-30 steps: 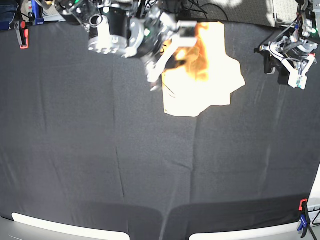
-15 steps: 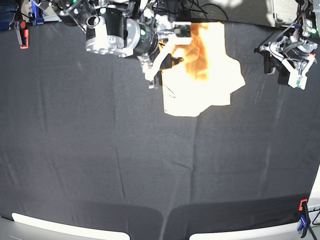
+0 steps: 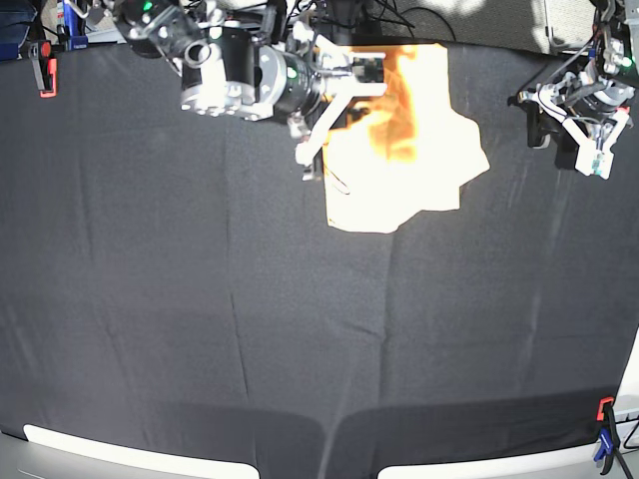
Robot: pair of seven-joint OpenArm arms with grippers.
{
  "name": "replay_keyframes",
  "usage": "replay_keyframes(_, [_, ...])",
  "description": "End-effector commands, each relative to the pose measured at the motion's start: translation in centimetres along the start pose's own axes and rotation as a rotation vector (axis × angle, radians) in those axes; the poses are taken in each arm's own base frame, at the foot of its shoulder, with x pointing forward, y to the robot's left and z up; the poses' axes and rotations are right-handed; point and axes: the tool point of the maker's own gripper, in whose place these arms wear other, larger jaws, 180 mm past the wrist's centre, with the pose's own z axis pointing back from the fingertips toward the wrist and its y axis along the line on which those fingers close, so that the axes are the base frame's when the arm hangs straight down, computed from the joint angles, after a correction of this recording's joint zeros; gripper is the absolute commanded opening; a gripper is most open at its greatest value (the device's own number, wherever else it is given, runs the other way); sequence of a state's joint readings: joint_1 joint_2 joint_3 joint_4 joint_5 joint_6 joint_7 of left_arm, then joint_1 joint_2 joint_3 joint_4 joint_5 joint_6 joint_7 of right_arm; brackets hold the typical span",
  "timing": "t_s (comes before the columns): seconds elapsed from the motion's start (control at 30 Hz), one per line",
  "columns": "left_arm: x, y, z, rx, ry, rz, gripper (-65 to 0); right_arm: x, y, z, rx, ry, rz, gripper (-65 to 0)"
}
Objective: Layout the t-shirt on the table in an organized manner, then fold the t-shirt properly
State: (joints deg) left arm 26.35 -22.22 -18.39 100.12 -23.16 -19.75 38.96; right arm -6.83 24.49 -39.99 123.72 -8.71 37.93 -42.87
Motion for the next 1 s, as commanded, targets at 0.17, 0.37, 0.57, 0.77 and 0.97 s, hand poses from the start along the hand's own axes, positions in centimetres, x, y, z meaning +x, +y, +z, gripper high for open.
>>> replay_keyframes(0.17, [1.1,0.3,0.3,0.003,-0.039,-0.01,-36.7,2.6,-0.7,1.0,-0.019,-0.107,-0.032,-65.0])
replay_keyframes(0.37, [1.1,0.3,0.3,0.003,-0.039,-0.009,-36.7,7.2,0.3,3.3,0.061,-0.304,-0.145,-65.0])
replay_keyframes(0.57, [1.1,0.3,0.3,0.003,-0.038,-0.009,-36.7,11.1,1.0,3.6,0.127,-0.446,-0.25,-65.0])
replay_keyframes(0.77, [0.9,0.3,0.3,0.006,-0.029,-0.014,-36.7,13.9,1.1,1.2,0.19,-0.534,-0.389,-65.0])
replay_keyframes(0.97, [0.2,2.2,0.5,0.1,0.018,-0.128,-36.7,16.2,1.6,-1.5,0.246,-0.583,-0.48,-65.0])
